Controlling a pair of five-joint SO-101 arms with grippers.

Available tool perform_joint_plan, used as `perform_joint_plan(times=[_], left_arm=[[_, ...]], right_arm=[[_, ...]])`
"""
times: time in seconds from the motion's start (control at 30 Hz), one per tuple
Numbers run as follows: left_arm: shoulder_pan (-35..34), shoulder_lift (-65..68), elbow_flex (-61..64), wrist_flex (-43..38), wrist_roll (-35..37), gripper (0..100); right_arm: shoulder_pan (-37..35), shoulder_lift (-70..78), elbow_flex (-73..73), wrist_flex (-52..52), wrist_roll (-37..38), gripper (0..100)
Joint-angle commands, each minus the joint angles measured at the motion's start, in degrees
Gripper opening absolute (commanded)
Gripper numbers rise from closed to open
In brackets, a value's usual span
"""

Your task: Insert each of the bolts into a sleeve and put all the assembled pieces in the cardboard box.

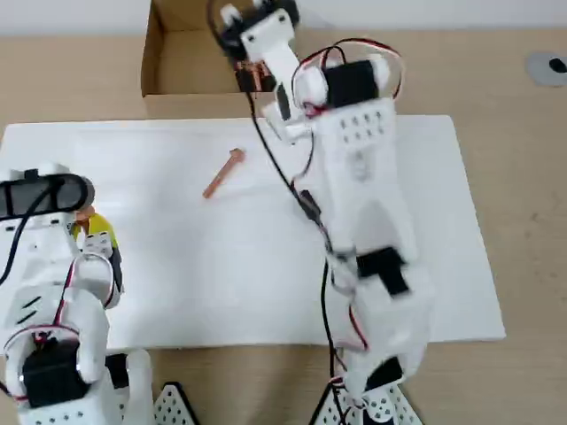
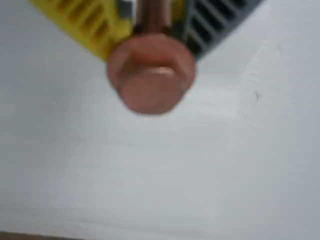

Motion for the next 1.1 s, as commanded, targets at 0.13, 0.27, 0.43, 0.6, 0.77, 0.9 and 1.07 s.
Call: perform_joint_plan(times=[0.13, 0.27, 0.43, 0.6, 0.77, 0.9, 1.07], left_arm=[[0.35, -6.20, 0.53, 0.62, -0.18, 1], [0.70, -7.52, 3.78, -2.55, -0.53, 1], [1.14, -10.86, 4.66, -2.99, -0.53, 1], [1.23, -16.04, 4.92, -3.08, -0.44, 1], [1.23, -16.92, 4.66, -2.99, -0.44, 1], [1.23, -16.92, 2.99, -2.99, -0.18, 1], [1.23, -16.92, 1.49, -2.99, -0.09, 1]], right_arm=[[-3.56, -18.33, 13.23, 0.79, -0.53, 0.9], [-4.44, -26.24, 24.22, 0.79, -3.16, 0.9], [-11.47, -38.55, 36.79, 0.44, -13.01, 0.9], [-16.40, -50.42, 47.87, -3.87, -18.20, 0.9], [-16.57, -59.65, 60.35, -11.60, -18.29, 0.9], [-16.57, -66.15, 71.16, -17.67, -18.37, 0.9], [-16.40, -73.01, 83.91, -28.84, -18.37, 0.9]])
